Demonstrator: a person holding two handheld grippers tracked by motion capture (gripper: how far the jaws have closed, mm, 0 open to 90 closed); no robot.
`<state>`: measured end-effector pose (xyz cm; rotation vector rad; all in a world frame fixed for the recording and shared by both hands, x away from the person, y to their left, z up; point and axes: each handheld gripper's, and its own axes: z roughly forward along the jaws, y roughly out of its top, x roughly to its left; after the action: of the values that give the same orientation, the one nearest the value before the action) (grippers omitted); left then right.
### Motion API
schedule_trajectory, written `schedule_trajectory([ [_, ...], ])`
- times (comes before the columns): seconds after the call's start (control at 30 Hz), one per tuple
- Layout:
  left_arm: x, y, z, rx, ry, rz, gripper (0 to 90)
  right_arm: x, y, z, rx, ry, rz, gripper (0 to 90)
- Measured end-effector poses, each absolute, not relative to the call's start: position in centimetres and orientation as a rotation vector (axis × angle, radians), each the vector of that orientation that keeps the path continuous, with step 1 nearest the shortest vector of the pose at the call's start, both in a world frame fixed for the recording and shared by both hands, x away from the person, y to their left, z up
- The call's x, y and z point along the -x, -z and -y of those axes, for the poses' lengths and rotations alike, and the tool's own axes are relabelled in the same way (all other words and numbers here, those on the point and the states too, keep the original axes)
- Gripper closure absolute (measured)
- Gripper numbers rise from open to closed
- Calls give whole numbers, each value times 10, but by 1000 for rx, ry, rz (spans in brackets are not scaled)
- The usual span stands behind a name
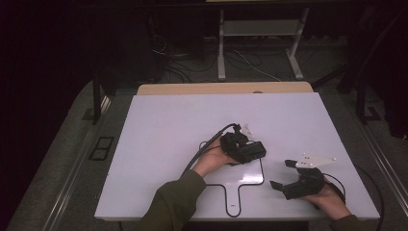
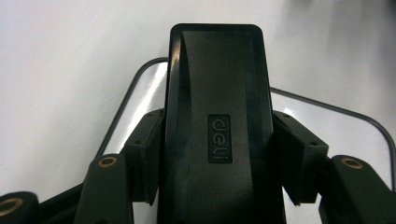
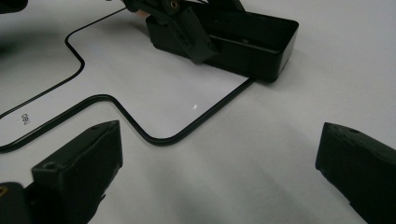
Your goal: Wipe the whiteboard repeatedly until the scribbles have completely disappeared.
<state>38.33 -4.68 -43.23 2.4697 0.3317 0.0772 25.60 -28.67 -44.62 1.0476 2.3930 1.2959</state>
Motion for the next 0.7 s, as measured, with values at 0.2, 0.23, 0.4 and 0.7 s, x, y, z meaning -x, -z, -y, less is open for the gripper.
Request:
schedule_trajectory([
  [0.2, -393, 433, 37, -2451, -131, -421, 391, -256, 446, 288, -1049, -1299, -2390, 0],
  [0.23, -395, 433, 33, -2447, -138, -442, 391, -256, 446, 288, -1049, -1299, -2390, 0],
  [0.4, -403, 434, 21, -2427, -165, -505, 391, -256, 446, 287, -1048, -1296, -2393, 0],
  [0.7, -384, 432, 41, -2483, -175, -377, 391, -256, 446, 286, -1047, -1295, -2393, 0],
])
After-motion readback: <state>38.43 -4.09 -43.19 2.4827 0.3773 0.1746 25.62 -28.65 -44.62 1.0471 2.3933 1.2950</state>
